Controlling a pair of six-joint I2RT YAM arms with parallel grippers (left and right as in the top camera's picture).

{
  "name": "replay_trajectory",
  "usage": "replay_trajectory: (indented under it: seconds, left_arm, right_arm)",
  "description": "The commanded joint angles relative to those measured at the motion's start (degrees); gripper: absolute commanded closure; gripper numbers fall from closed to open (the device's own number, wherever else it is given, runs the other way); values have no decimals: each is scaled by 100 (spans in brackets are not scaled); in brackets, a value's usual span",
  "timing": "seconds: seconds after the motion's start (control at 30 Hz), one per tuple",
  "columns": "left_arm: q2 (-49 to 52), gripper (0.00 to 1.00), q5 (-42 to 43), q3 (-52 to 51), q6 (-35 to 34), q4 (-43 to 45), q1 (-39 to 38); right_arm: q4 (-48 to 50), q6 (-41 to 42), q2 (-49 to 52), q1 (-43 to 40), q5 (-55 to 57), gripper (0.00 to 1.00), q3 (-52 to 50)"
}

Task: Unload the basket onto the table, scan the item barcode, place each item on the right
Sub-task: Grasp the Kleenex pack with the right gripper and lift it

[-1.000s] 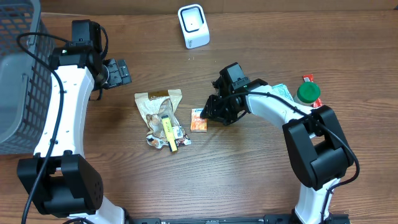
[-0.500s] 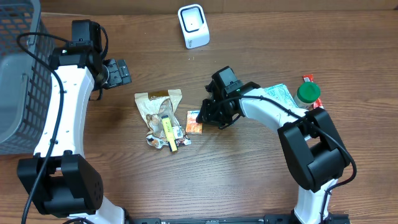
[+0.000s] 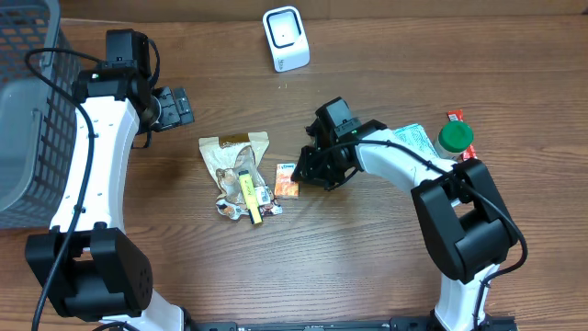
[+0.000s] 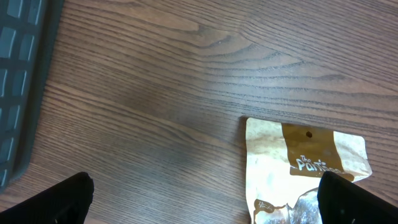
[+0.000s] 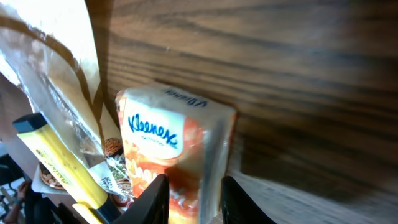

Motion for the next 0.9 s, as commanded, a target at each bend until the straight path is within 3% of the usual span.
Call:
replay_trajectory:
  seconds: [0.0, 0.37, 0.43, 0.53, 0.57, 0.67, 0.87]
  left_arm:
    - [-87, 0, -28, 87, 129, 4, -44]
    - [-87, 0, -28, 87, 129, 4, -44]
    - [-87, 0, -28, 87, 129, 7, -44]
    - [-87, 0, -28, 87, 129, 7, -44]
    - [-87, 0, -28, 87, 129, 4, -44]
    - [-87, 0, -28, 87, 129, 7, -44]
    - [-87, 0, -28, 87, 129, 7, -44]
  right_arm:
    - [33, -17, 46, 72, 50, 71, -22]
    - [260, -15, 57, 127, 249, 73, -234]
    - [417, -15, 57, 129, 249, 78, -356]
    - [498, -9, 57, 127, 238, 96, -439]
    - [481, -13, 55, 114, 164, 96, -437]
    - [487, -166, -26, -98, -918, 96, -391]
    - [240, -1331, -225, -1115, -3971, 96, -326]
